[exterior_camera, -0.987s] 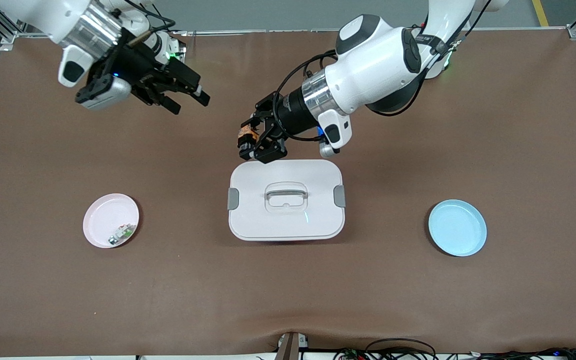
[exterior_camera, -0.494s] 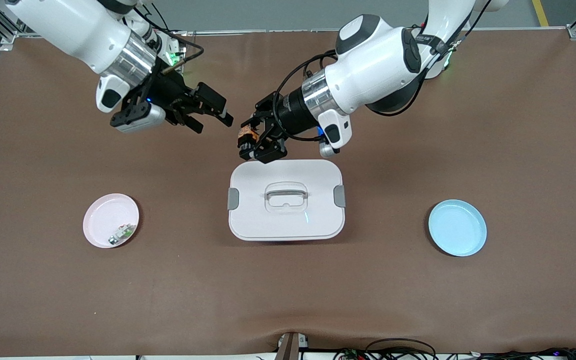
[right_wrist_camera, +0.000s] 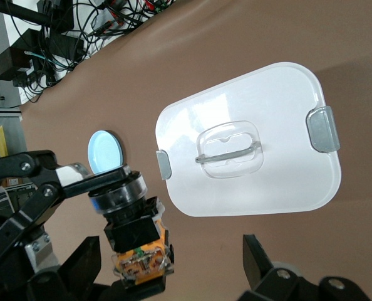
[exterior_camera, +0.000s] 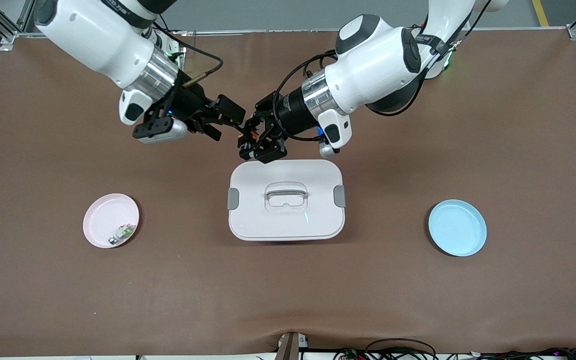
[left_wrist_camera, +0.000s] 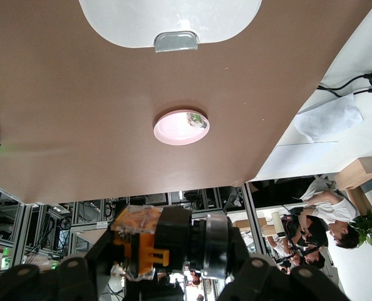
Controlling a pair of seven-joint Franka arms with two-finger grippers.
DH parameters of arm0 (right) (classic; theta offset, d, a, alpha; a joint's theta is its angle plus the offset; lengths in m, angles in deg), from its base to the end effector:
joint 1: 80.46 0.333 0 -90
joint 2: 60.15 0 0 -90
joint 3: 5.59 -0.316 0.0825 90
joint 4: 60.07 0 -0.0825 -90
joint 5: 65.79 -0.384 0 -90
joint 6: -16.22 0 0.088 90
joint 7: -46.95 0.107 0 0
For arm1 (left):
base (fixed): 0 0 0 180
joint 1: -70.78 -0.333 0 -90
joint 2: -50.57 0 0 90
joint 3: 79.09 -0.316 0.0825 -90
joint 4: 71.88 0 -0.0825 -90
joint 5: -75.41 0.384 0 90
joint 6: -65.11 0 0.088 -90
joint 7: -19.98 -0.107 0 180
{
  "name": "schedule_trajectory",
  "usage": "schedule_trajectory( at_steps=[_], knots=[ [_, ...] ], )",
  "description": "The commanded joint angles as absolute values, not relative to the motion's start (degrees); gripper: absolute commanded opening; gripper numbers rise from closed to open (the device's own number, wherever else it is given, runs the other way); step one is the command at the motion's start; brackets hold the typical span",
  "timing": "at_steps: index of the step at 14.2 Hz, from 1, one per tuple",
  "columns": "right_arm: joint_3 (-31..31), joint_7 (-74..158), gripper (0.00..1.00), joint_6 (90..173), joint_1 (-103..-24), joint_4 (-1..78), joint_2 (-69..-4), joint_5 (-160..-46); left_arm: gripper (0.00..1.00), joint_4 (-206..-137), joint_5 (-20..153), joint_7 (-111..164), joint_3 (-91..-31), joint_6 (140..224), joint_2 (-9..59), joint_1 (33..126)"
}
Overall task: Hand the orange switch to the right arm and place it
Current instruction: 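Close the right gripper on the orange switch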
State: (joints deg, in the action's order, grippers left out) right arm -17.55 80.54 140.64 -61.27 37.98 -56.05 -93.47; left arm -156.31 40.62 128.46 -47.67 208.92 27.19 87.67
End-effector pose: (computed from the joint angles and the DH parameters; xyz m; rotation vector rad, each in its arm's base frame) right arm 0.5236 0.3327 0.5820 -2.5281 0.3098 -0.0987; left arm 0.5311 -0.4807 0.5489 1.6429 1.5952 -0.6811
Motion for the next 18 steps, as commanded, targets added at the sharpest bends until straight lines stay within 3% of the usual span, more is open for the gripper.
schedule_trajectory(
  at_steps=[1, 14, 18],
  knots=[
    [-17.2, 84.8, 1.0, 141.4, -58.8, 35.9, -54.3, -90.9, 0.18, -156.0, 41.9, 130.0, -47.8, 209.5, 27.3, 88.1],
    [-17.2, 86.0, 1.0, 141.5, -58.4, 34.8, -53.6, -91.3, 0.18, -156.0, 42.7, 130.1, -47.9, 209.3, 27.5, 88.0],
    [-17.1, 85.6, 0.64, 141.5, -58.3, 33.2, -52.2, -91.0, 0.18, -156.0, 42.7, 130.1, -47.8, 209.3, 27.4, 88.0]
  ],
)
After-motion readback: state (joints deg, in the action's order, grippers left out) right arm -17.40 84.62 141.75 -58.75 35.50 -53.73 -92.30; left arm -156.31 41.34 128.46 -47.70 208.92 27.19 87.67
